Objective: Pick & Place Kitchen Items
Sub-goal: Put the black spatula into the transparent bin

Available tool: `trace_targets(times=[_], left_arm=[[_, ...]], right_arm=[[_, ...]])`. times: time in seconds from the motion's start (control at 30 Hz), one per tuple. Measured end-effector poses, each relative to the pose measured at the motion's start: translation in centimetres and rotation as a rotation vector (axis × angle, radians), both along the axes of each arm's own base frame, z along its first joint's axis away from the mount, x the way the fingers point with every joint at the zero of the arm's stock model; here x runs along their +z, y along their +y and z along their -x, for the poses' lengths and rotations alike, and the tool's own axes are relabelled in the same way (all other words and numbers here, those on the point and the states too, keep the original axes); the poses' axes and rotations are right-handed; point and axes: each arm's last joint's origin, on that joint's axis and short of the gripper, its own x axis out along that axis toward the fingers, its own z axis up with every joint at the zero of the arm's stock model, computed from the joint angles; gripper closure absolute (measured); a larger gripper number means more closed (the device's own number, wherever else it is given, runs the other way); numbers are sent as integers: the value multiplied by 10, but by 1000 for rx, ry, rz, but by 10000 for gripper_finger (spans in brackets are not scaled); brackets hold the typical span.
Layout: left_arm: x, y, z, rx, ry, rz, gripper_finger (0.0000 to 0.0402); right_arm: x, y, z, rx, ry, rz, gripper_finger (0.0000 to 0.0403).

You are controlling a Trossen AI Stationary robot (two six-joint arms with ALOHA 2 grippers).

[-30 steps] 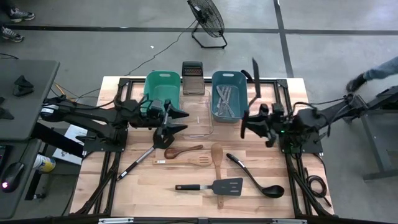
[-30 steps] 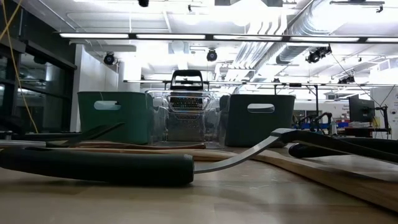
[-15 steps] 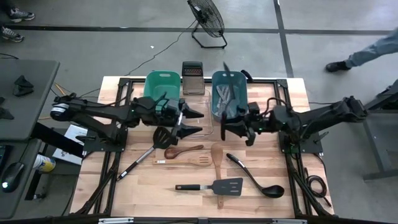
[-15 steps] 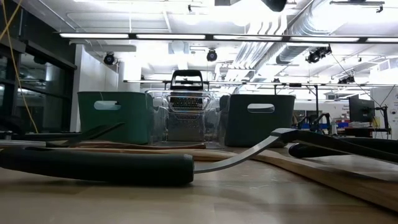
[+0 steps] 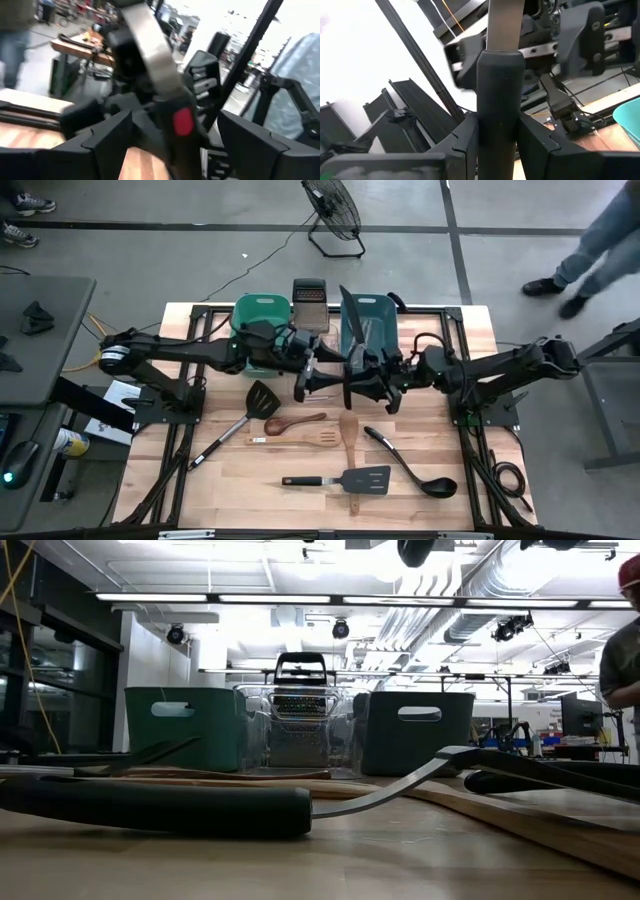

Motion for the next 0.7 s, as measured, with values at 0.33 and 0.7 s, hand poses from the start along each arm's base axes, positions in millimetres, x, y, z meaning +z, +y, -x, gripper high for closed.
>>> trace_targets(times=[0.33, 0.7], left_arm=[[3, 0, -6, -20, 3, 2, 117], [-4, -1, -12, -43, 40, 51, 200]], right_arm=[[-6, -1, -5, 13, 28, 6, 303], [-7, -2, -5, -22, 26, 5, 303]])
